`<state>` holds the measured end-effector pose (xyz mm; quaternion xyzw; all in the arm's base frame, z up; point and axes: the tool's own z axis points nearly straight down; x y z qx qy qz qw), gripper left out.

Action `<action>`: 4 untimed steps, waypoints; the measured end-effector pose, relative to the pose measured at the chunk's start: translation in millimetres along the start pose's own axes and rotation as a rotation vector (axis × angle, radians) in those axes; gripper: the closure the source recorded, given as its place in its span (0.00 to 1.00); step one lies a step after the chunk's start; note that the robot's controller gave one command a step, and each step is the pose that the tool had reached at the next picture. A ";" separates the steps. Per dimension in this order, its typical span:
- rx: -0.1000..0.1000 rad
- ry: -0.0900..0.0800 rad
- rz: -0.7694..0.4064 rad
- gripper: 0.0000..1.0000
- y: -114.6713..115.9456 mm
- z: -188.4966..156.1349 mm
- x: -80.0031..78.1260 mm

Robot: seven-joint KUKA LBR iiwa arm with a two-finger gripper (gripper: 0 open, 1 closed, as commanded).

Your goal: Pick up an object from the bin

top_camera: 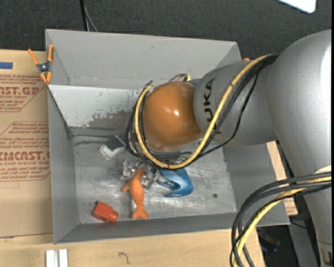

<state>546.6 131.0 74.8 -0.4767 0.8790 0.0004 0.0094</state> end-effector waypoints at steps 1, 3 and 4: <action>-0.003 0.005 0.000 1.00 0.5 -2.8 0.4; -0.009 0.014 0.000 1.00 1.8 -22.3 1.5; -0.011 0.017 0.000 1.00 2.4 -31.9 1.6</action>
Offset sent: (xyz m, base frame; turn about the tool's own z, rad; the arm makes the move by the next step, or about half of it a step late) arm -0.0001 -0.0001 0.0398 0.0000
